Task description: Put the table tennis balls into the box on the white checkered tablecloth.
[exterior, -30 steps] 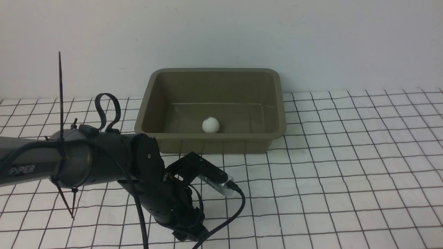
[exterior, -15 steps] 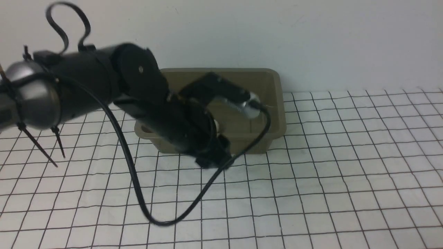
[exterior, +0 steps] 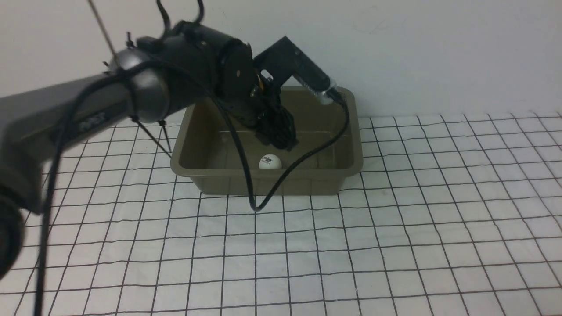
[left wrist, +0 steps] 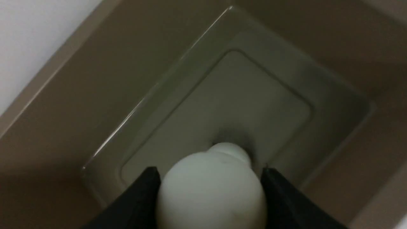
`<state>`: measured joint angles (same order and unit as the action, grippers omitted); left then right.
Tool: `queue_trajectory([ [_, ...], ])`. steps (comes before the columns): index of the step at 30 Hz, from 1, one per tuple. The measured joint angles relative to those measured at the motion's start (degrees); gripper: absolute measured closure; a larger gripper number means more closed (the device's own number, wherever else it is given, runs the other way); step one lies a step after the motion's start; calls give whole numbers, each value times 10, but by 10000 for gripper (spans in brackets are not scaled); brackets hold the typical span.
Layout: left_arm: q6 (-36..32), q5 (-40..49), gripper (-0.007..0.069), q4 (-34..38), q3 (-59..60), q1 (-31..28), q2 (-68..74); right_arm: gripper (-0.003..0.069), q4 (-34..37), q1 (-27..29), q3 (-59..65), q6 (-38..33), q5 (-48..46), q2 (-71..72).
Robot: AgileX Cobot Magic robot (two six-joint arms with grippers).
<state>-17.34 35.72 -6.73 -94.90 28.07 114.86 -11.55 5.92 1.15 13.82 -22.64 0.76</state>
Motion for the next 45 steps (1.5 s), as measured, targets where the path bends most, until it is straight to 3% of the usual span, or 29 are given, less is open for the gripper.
queue_trajectory([
  [10,28,-18,265,-59,-13,0,87,669,0,0,0,0,0,0],
  [16,55,-32,161,-75,-21,0,93,669,0,0,0,0,0,0],
  [21,76,-3,162,-105,-50,0,94,669,0,0,0,0,0,0],
  [25,97,75,242,-127,-95,0,79,669,0,0,0,0,0,0],
  [33,111,206,590,-138,-127,0,-60,669,0,0,0,0,0,0],
  [37,110,243,629,-108,-127,0,-145,669,0,0,0,0,0,0],
  [45,105,273,629,-83,-84,0,-312,669,0,0,0,0,0,0],
])
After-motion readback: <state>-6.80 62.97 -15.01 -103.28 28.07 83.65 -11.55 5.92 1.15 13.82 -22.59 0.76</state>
